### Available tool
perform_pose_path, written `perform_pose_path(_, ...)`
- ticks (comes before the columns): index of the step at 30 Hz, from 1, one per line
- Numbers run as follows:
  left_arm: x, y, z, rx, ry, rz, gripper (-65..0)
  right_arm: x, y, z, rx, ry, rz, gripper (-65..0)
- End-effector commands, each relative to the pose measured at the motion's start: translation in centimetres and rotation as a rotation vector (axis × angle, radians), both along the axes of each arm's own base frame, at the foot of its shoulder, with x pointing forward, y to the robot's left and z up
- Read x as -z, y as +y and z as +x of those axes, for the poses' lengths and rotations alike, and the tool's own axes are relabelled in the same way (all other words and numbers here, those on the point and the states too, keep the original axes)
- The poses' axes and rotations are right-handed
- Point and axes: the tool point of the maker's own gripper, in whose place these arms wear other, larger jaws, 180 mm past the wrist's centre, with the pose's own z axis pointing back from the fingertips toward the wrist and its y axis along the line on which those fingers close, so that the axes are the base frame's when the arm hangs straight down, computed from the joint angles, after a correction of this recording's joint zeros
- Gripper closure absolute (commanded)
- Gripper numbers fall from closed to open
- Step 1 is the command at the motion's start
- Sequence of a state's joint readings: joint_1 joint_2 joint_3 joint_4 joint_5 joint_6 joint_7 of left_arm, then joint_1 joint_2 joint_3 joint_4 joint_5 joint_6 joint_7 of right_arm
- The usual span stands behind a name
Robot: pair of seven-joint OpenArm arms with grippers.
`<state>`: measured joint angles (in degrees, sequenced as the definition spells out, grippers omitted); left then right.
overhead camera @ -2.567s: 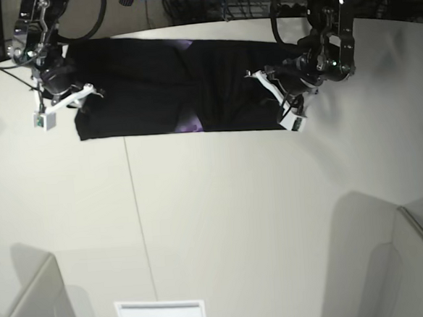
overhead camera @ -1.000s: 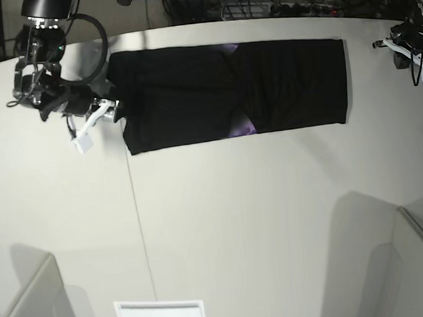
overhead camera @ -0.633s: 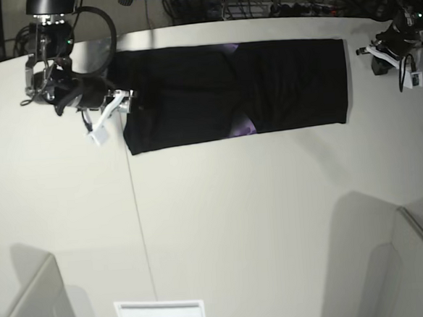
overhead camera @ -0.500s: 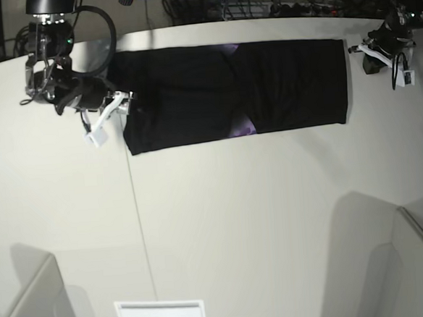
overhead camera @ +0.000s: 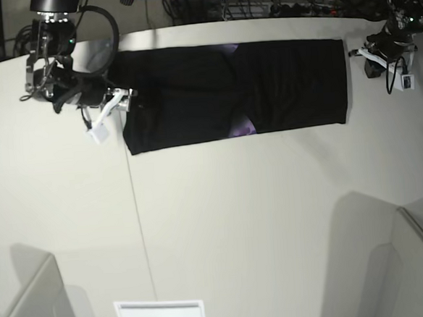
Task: Fold the T-shirt properly
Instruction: 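Grasp both ends of the black strip with both grippers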
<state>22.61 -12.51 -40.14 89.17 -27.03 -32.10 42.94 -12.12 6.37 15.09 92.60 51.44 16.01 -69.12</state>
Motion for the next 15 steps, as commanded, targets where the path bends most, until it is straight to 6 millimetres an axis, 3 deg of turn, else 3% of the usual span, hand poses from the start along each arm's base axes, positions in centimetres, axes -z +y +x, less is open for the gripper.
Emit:
perform_pose_path(1, 0.1, -0.5, 0.2, 0.033, 0.018, 0.002, 0.0, -0.8, 0.1, 0.7, -0.018, -0.040, 0.003, -42.6)
perform_pose_path(5, 0.9, -2.8, 0.7, 0.071, 0.022, -0.035, 0.0, -0.6, 2.3, 0.3, -0.087, -0.034, 0.018, -42.6)
perform_pose_path(15, 1.3, -3.6, 1.2, 0.087, 0.029, -0.038, 0.0, 0.7, 1.6, 0.5, -0.036, -0.022, 0.019, -42.3)
